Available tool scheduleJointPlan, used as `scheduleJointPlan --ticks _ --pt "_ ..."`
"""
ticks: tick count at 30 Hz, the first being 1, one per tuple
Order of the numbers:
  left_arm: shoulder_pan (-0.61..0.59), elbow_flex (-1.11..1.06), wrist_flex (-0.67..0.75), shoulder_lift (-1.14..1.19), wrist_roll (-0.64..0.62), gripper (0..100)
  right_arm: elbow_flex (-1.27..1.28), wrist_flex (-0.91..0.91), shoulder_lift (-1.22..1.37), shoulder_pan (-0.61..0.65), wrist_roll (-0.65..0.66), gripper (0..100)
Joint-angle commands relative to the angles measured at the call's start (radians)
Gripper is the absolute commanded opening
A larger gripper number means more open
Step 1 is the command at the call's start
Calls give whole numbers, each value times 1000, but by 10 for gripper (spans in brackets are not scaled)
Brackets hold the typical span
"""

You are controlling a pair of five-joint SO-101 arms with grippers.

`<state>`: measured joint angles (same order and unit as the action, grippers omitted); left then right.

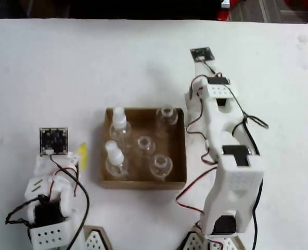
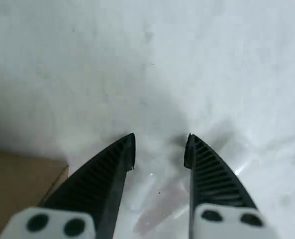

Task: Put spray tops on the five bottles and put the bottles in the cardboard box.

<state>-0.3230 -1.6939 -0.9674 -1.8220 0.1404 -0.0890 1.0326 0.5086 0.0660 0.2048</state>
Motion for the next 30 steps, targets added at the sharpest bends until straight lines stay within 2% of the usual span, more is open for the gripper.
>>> scheduleJointPlan --ticks 1,10,17,21,30 --pt "-8 2 -5 -8 12 242 -103 84 10 -24 18 141" --pt "-8 2 -5 -8 12 242 -104 191 -45 -31 11 139" --pt "-8 2 -5 -8 12 242 -107 186 27 -31 -98 132" --pt "-8 2 -5 -8 12 242 -110 186 24 -33 -107 25" --pt "-8 2 -5 -8 12 242 -109 219 -219 -81 -106 31"
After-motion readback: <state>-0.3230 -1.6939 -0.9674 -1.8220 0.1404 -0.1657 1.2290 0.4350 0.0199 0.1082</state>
